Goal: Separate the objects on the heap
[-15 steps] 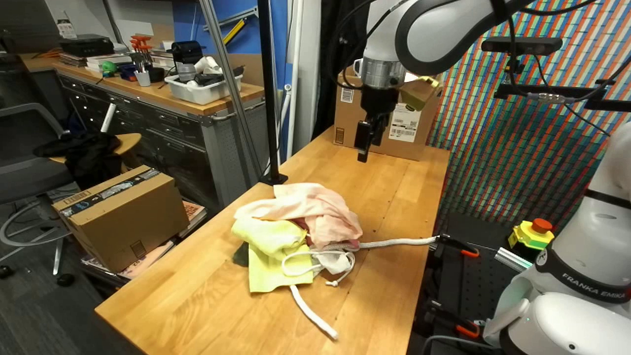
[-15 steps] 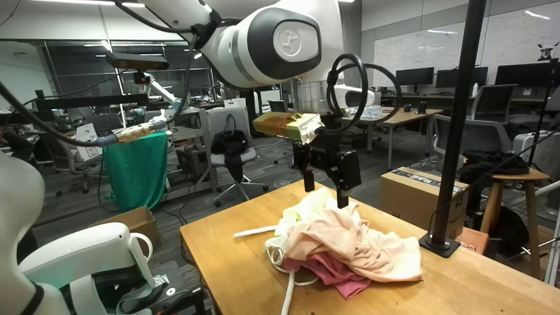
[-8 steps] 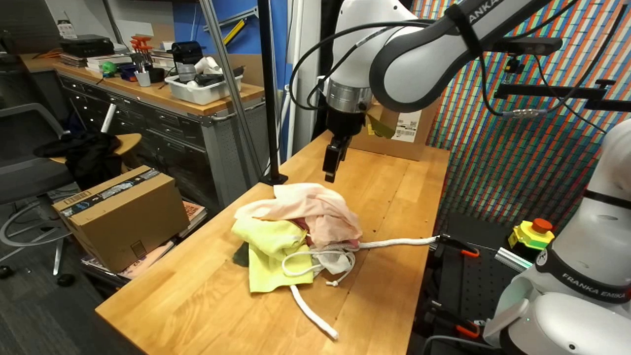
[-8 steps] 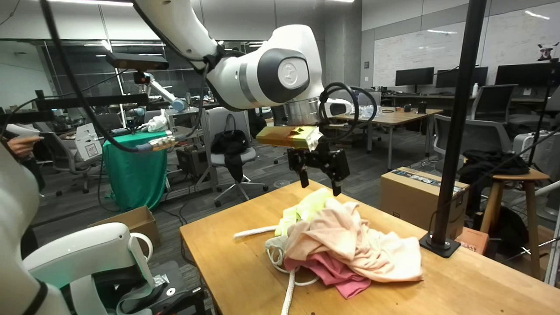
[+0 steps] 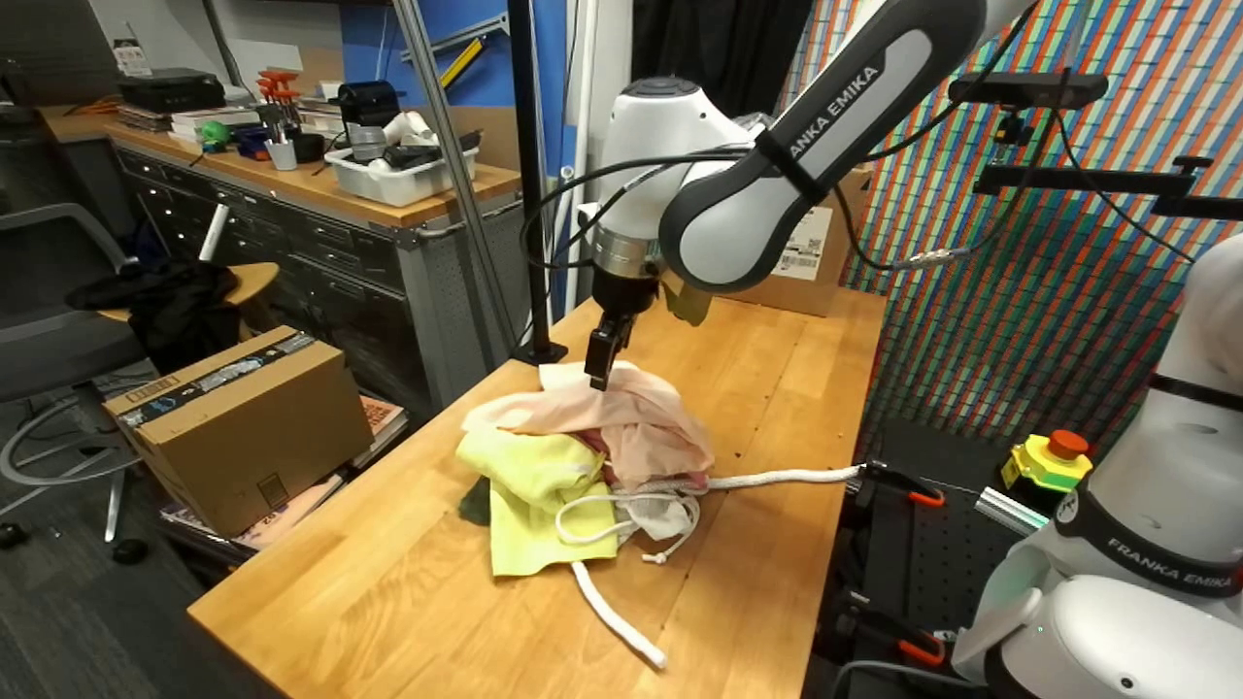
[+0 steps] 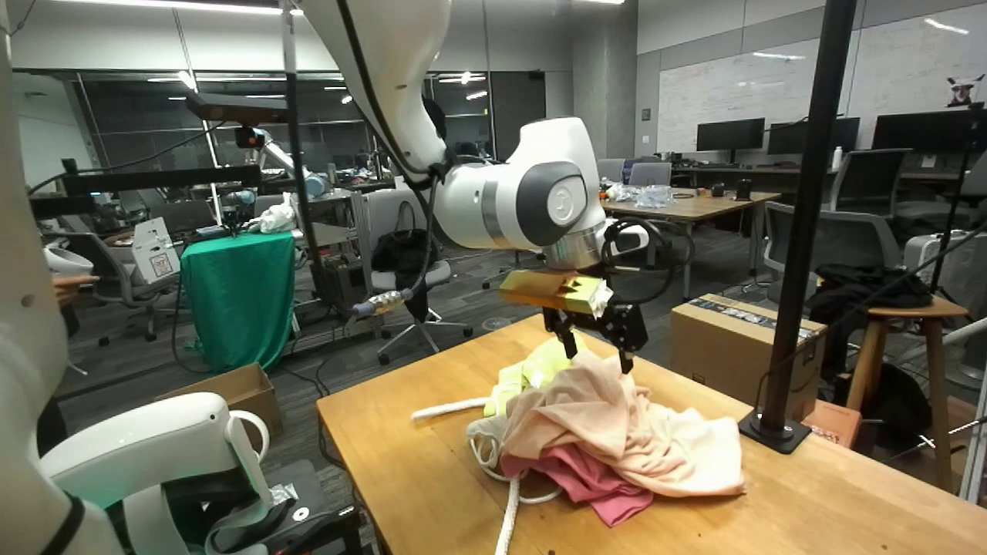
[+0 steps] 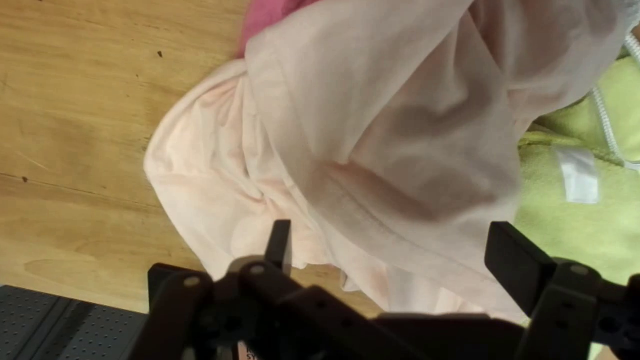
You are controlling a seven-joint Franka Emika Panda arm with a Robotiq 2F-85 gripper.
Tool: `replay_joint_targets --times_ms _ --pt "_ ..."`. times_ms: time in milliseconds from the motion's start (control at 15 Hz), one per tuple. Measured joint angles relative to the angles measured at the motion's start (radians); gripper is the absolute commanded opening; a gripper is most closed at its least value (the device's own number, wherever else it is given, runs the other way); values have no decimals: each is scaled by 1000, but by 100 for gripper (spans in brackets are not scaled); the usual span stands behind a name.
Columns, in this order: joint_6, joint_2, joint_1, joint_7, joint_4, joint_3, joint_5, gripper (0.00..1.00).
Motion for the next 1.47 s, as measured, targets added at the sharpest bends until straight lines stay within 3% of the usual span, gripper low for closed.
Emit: replay_joint_targets --times_ms 533,600,667,1267,1467 --pt "1 202 45 28 147 -68 -30 100" --pt "0 217 47 28 158 -71 -30 75" --pt "-2 228 47 28 167 -72 -30 74" --pt "-198 238 48 25 236 -63 17 5" --pt "-252 236 48 25 255 -63 18 0"
